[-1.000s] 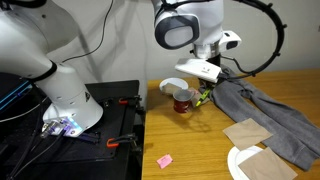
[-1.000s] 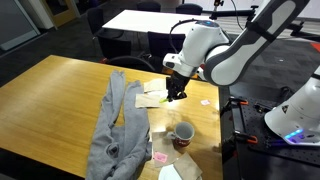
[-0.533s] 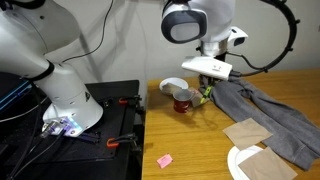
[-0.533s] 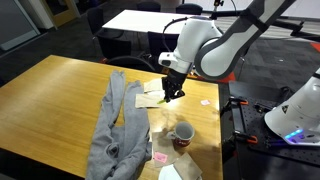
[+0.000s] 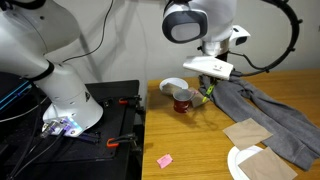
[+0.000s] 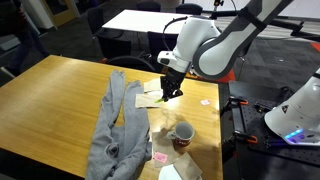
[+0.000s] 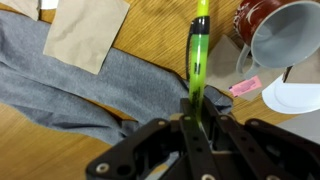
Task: Put the yellow pen inside the maroon mug
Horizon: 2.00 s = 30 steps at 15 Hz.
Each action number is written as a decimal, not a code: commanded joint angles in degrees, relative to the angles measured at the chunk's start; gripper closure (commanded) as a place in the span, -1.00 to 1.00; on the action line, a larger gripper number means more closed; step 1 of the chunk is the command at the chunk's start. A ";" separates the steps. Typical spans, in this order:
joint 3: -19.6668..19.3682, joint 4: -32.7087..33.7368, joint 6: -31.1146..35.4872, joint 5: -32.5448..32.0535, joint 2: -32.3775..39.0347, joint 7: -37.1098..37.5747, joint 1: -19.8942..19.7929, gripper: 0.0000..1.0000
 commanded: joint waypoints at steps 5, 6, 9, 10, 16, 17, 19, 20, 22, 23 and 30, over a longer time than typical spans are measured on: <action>11.34 7.93 0.76 11.67 5.90 -15.55 -9.78 0.93; 14.06 9.24 -0.06 13.56 7.28 -19.51 -12.20 0.93; 20.65 12.16 -2.90 16.60 11.33 -29.41 -18.62 0.93; 22.22 12.73 -4.15 16.71 12.53 -32.01 -20.43 0.93; 20.97 14.83 -17.89 14.62 14.72 -41.38 -21.79 0.93; 19.91 15.27 -20.69 14.65 14.49 -42.67 -21.01 0.93; 17.98 16.12 -26.19 15.28 13.89 -45.98 -19.62 0.93; 16.96 16.82 -29.33 15.47 13.71 -47.75 -18.84 0.93; 14.33 18.20 -35.28 15.81 13.35 -51.28 -16.51 0.93; 12.89 19.10 -38.35 16.16 13.26 -53.09 -15.09 0.93; -2.25 26.91 -59.37 18.92 13.94 -64.33 -0.21 0.93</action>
